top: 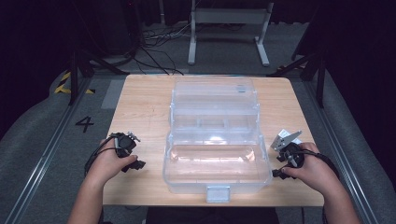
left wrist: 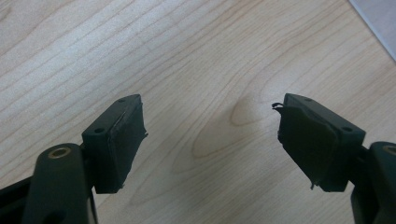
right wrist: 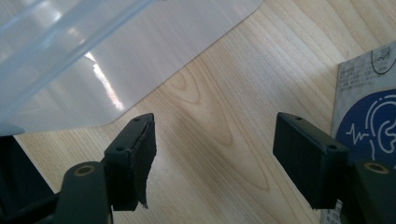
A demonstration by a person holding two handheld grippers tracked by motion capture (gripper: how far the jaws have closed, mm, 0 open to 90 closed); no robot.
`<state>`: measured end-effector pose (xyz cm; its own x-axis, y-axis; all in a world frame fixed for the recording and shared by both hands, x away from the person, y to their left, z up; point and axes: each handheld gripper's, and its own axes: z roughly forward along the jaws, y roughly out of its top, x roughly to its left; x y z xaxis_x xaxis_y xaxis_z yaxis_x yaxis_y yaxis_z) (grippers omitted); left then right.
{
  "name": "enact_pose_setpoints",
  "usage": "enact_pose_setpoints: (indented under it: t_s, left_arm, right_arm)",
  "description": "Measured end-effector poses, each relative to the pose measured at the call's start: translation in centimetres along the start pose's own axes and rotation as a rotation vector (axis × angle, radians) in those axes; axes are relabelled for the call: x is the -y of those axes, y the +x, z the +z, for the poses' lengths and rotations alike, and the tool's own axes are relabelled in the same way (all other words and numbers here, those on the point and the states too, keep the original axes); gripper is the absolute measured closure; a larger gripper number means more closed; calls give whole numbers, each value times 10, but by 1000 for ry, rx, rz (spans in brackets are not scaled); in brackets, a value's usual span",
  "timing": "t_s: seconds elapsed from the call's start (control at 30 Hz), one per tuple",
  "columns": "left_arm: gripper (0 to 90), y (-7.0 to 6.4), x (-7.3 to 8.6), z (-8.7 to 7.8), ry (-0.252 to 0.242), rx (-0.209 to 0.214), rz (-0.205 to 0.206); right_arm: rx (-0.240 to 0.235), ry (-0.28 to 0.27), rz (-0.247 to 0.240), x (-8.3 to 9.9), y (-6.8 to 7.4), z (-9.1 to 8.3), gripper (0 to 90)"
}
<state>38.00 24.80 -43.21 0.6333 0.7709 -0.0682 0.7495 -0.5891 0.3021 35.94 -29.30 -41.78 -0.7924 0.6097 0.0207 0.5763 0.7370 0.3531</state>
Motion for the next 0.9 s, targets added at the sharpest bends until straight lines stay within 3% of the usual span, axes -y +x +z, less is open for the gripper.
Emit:
enact_pose_setpoints:
  t_s: [0.43, 0.7, 0.9]
  left_arm:
    - [214, 1, 0, 0, -14, -17, 16]
    - [213, 0, -1, 0, -15, -16, 16]
    - [213, 0, -1, 1, -10, -14, 22]
  right_arm:
    - [0, -15, -9, 0, 1, -4, 313]
    - [8, -71, -18, -1, 3, -16, 314]
    - [13, -149, -19, 0, 2, -32, 314]
